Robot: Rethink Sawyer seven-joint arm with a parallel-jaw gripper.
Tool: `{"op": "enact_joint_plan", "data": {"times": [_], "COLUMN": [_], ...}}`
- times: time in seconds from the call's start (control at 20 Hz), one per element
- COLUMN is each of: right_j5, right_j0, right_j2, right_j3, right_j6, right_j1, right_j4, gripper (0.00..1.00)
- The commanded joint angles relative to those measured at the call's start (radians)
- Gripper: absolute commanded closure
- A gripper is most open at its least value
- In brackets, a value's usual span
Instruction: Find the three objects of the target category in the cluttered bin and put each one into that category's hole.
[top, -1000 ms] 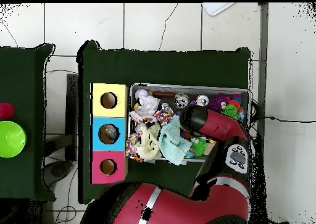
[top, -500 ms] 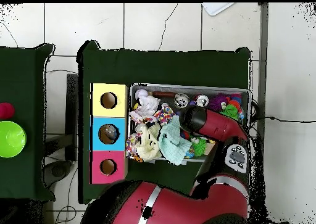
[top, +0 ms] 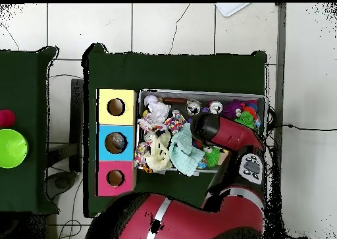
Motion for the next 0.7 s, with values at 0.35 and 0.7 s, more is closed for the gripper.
{"op": "enact_joint_plan", "data": {"times": [0.35, 0.7], "right_j5": [-0.053, -0.024], "right_j0": [0.023, 0.037], "right_j2": [0.057, 0.052], "right_j3": [0.006, -0.004], "right_j6": [0.243, 0.208], "right_j1": [0.064, 0.048], "right_j4": [0.005, -0.012], "gripper": [0.0, 1.0]}}
